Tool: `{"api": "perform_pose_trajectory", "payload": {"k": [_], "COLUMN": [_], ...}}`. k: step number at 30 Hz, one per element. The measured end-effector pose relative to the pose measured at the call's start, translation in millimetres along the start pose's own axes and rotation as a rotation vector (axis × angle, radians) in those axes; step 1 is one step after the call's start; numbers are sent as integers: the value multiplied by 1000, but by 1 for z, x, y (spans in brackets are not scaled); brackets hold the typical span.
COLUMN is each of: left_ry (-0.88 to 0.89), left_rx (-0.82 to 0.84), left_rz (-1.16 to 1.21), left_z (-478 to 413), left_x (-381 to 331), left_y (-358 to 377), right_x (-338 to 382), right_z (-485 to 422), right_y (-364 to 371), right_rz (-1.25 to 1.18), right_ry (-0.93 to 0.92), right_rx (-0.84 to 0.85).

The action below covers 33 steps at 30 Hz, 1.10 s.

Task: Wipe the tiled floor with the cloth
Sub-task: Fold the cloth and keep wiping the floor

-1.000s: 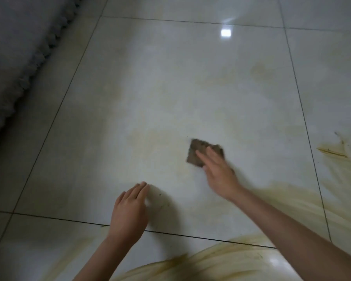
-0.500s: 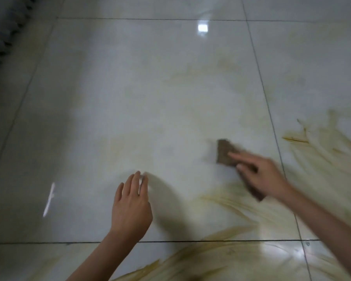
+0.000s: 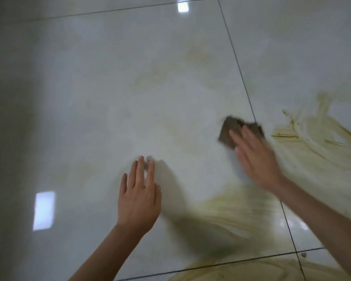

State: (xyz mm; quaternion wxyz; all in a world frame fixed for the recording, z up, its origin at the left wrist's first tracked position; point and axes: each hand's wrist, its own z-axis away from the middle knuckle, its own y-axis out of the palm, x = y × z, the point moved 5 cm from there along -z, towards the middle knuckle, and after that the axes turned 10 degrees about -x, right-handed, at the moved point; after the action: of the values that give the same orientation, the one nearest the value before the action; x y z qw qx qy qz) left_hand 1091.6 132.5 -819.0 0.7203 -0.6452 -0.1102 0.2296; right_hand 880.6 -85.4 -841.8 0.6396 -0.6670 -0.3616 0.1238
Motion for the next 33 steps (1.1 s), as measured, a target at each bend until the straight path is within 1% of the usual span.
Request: {"api": "perform_pose_trajectory", "payload": {"k": [3,5,6,8,9,10,13,14,15,16,17,19,20,22,24,25,28,30,32,33], "left_ry": [56,100,111,107,107,108,101,90,81,78,74,63,60,54,53,53,62,70,70,65], "left_rx": [-30,-37,-43,-57,-61,-55,-2,14,27,41,51,54,52,44,42,42,55,50,61,79], "left_rz": [-72,-106,-124,-156,-165,-170,-181,-177,-166,-159,-157,-149,-140,-130,-130,-127,-130,-143,-125,-109], "left_z": [-25,-33,-35,-35,-35,-36,-38,-38,-38,-38,-38,-39,-40,-41,-40,-40,-39,-39,-38,-38], "left_x": [-5,-9,-11,-11,-11,-10,-11,-11,-11,-12,-13,-12,-11,-12,-10,-9,-10,-11,-11,-11], "left_y": [6,13,16,23,25,26,27,26,25,25,25,25,26,28,31,31,33,33,33,33], "right_x": [23,25,23,14,6,-6,-40,-42,-36,-27,-15,12,20,27,21,15,-1,-4,5,12], "right_z": [87,119,117,78,47,10,-96,-115,-122,-115,-97,-32,8,71,90,80,13,-19,-8,8], "right_y": [0,3,3,1,3,5,7,11,14,17,17,12,10,0,-8,-10,-8,-3,1,0], "right_rz": [-22,-17,-24,-62,-61,-45,8,16,25,31,26,-68,-136,-203,-205,-217,-206,-192,-180,-168], "right_ry": [-183,-313,-379,-458,-447,-377,7,111,174,180,125,-29,-68,-138,-172,-151,28,114,137,97], "right_rx": [96,152,165,169,123,62,-88,-107,-108,-106,-102,-61,-13,73,114,77,-49,-57,-50,-54]}}
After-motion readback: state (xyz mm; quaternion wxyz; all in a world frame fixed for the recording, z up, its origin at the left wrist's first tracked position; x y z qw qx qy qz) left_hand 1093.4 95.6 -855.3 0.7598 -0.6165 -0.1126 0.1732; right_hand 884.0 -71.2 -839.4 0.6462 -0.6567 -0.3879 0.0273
